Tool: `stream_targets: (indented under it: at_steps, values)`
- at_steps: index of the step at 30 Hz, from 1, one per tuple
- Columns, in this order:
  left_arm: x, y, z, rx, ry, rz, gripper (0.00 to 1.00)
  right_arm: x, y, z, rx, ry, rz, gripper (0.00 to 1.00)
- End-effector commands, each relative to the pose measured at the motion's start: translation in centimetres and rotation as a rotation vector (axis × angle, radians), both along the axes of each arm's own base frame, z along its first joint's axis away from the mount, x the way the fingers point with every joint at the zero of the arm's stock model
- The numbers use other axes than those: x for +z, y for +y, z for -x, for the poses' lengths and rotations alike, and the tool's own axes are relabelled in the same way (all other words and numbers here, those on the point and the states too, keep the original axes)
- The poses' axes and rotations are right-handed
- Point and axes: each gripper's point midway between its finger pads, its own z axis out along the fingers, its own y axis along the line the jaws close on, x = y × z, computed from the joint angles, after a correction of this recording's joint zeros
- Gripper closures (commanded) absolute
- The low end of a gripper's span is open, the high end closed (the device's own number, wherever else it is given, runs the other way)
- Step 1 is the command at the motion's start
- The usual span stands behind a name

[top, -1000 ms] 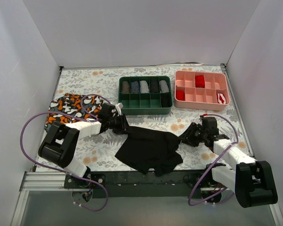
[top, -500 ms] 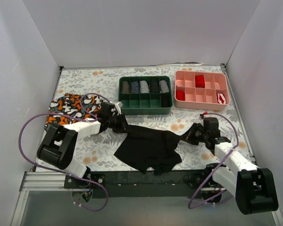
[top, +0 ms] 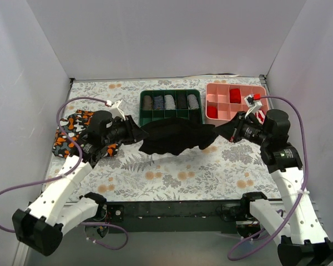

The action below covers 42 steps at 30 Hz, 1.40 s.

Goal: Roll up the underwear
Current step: Flatten out the underwear at the center of the board.

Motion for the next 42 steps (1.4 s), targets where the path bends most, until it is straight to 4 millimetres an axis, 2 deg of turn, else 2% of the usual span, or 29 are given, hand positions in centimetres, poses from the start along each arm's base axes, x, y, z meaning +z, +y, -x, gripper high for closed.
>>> stream_targets:
  at_steps: [1, 3, 5, 7, 9, 11, 13, 15, 16, 17, 18, 19, 20, 21, 22, 23, 25, 26, 27, 28, 31, 33, 36, 38, 39, 42]
  values:
    - [1.5, 1.0, 3.2, -0.003, 0.051, -0.002, 0.79, 1.3, 1.2, 4.6, 0.197, 0.013, 0.014, 0.99]
    - [1.6, 1.3, 4.2, 0.0, 0.084, 0.006, 0.79, 2.0, 1.5, 6.3, 0.264, 0.013, 0.004, 0.99]
    - [3.1, 1.7, 5.2, 0.008, 0.081, 0.026, 0.8, 2.9, 1.6, 7.7, 0.291, 0.0, -0.004, 0.99]
    - [3.3, 2.1, 6.5, 0.02, 0.136, 0.034, 0.8, 4.2, 1.6, 9.1, 0.311, -0.007, -0.028, 0.99]
    - [3.8, 2.1, 7.4, 0.019, 0.182, 0.046, 0.76, 4.4, 1.6, 9.2, 0.304, 0.022, -0.039, 0.99]
    - [2.2, 2.0, 7.8, 0.027, 0.304, 0.023, 0.75, 2.9, 1.5, 8.3, 0.267, 0.109, -0.03, 0.99]
    - [0.5, 1.8, 7.4, 0.026, 0.359, -0.01, 0.74, -1.5, 0.7, 5.8, 0.16, 0.227, 0.037, 0.99]
    - [-3.0, 1.9, 5.9, 0.064, 0.409, -0.074, 0.72, -5.6, -0.5, 3.2, 0.059, 0.291, 0.128, 0.99]
    - [-4.2, 1.8, 5.3, 0.07, 0.42, -0.091, 0.71, -9.3, -0.9, 2.3, 0.033, 0.393, 0.167, 0.99]
    - [-5.4, 1.8, 4.6, 0.072, 0.427, -0.113, 0.69, -10.9, -1.1, 0.8, -0.001, 0.389, 0.19, 0.99]
    - [-8.3, 1.3, 3.3, 0.074, 0.469, -0.141, 0.68, -12.4, -1.2, 0.1, -0.009, 0.413, 0.199, 0.99]
    - [-9.4, 1.0, 2.6, 0.072, 0.477, -0.149, 0.67, -15.5, -1.1, -0.4, -0.006, 0.486, 0.212, 0.99]
    - [-10.8, 0.8, 1.9, 0.07, 0.487, -0.163, 0.66, -16.5, -1.0, -1.1, -0.008, 0.497, 0.21, 0.99]
    - [-12.4, 0.2, 0.2, 0.075, 0.477, -0.169, 0.63, -16.8, -0.7, -2.6, -0.013, 0.458, 0.2, 0.99]
    - [-13.1, 0.0, -0.7, 0.075, 0.475, -0.177, 0.61, -18.7, -0.5, -3.2, -0.011, 0.51, 0.2, 0.99]
    - [-13.8, -0.1, -1.5, 0.079, 0.467, -0.188, 0.54, -19.3, -0.7, -3.9, -0.027, 0.523, 0.208, 0.99]
    - [-14.7, -0.3, -4.0, 0.099, 0.447, -0.213, 0.5, -20.7, -0.6, -5.2, -0.036, 0.545, 0.217, 0.99]
    - [-14.9, -0.1, -4.7, 0.113, 0.439, -0.227, 0.47, -20.9, -1.1, -6.1, -0.07, 0.54, 0.24, 0.99]
    - [-14.9, 0.1, -5.3, 0.129, 0.427, -0.239, 0.4, -21.2, -1.2, -6.6, -0.084, 0.531, 0.247, 0.99]
    - [-14.5, -0.1, -5.9, 0.127, 0.414, -0.237, 0.39, -21.7, -1.5, -6.8, -0.099, 0.544, 0.258, 0.99]
    - [-13.4, -1.1, -5.4, 0.057, 0.394, -0.187, 0.37, -22.2, -2.1, -7.5, -0.144, 0.55, 0.281, 0.99]
    - [-12.4, -1.5, -3.8, 0.001, 0.387, -0.143, 0.37, -23.0, -3.1, -7.7, -0.206, 0.556, 0.316, 0.99]
    - [-12.3, -0.8, -1.2, -0.023, 0.385, -0.127, 0.37, -24.0, -3.9, -7.5, -0.248, 0.58, 0.349, 0.99]
    - [-12.4, -0.7, 0.2, -0.038, 0.401, -0.113, 0.4, -24.7, -4.4, -7.5, -0.28, 0.595, 0.369, 0.99]
    - [-12.4, -0.9, 1.7, -0.077, 0.414, -0.085, 0.44, -25.0, -4.5, -7.4, -0.279, 0.603, 0.373, 0.99]
    - [-12.8, -1.3, 3.8, -0.142, 0.439, -0.04, 0.52, -25.6, -4.0, -6.9, -0.246, 0.63, 0.357, 0.99]
